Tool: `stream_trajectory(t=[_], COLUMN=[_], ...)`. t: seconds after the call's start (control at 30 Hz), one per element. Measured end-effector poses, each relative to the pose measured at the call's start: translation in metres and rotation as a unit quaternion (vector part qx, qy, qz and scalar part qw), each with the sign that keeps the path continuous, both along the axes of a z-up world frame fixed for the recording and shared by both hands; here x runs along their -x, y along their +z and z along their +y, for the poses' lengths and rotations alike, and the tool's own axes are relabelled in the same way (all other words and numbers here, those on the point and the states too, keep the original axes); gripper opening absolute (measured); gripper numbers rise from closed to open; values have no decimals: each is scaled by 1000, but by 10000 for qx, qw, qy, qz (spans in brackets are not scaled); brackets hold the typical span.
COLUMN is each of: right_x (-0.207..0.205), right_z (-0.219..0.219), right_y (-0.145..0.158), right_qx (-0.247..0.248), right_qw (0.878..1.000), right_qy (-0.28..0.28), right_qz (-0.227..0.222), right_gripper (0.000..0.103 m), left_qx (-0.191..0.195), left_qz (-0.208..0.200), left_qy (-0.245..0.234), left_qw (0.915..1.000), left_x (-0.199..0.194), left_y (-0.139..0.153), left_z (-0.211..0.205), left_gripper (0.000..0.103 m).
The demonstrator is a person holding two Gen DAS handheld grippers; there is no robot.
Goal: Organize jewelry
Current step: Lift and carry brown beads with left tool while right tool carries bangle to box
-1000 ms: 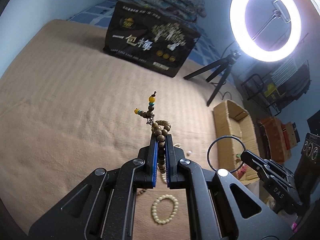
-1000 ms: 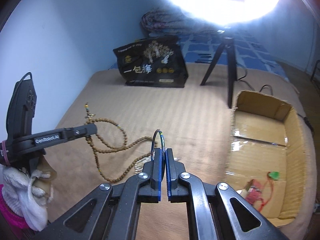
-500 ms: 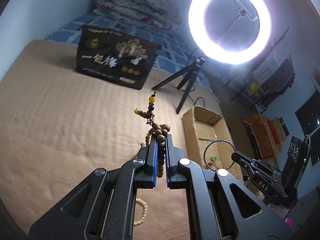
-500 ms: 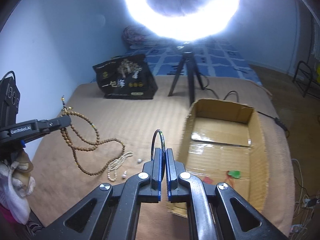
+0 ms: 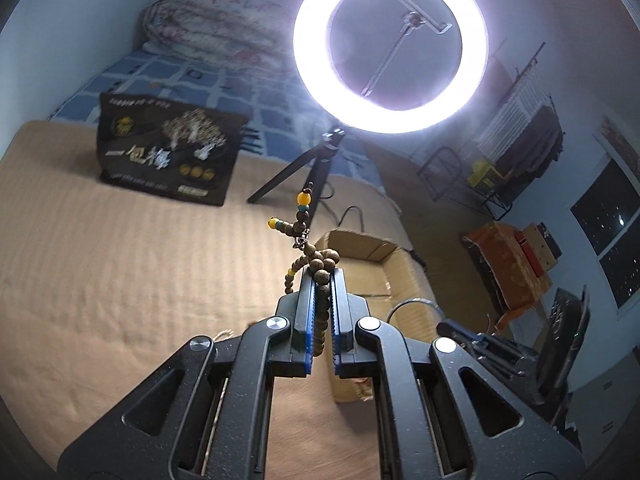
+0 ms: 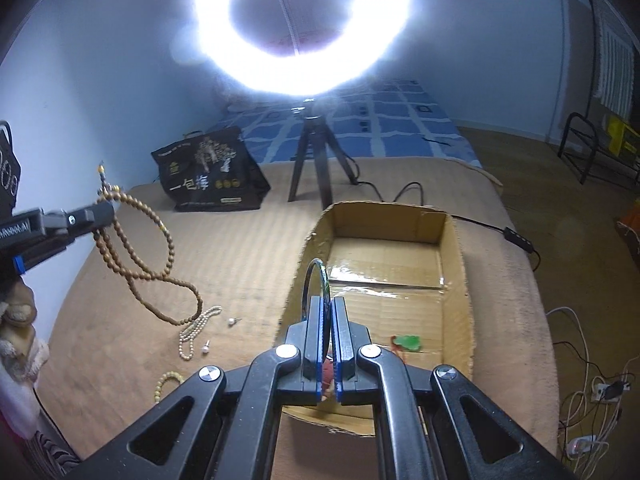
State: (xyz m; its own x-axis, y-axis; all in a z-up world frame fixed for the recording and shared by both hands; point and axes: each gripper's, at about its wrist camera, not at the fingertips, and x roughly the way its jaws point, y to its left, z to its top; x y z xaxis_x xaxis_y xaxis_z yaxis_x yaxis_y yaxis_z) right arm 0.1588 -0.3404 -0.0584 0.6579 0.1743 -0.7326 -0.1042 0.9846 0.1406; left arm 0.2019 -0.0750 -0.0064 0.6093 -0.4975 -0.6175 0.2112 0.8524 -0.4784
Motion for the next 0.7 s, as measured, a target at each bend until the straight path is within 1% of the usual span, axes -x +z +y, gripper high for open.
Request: stream_trajectory(t=[0.2, 0.43, 0.6, 0.7], right_x=[2, 3, 6, 6], right_z=[-15, -30, -43, -48], right_y=[-1, -2, -3, -5], right_qx=[5, 8, -49, -67], right_qw=[9999, 9996, 9992, 9990], right_qy=[-126, -258, -381, -423], right_qz=[32, 77, 107, 145], right_gripper=[1, 1, 1, 1], left_qx=[23, 60, 56, 49], left_qz=[-199, -372, -472, -471], left_qy=[-239, -532, -698, -746], left_qw=[9995, 9979, 9964, 9961], left_x=[-8, -13, -19, -27], left_y=[22, 41, 50, 50], left_z=[-28, -69, -95, -107], left_gripper=[4, 4, 4, 4])
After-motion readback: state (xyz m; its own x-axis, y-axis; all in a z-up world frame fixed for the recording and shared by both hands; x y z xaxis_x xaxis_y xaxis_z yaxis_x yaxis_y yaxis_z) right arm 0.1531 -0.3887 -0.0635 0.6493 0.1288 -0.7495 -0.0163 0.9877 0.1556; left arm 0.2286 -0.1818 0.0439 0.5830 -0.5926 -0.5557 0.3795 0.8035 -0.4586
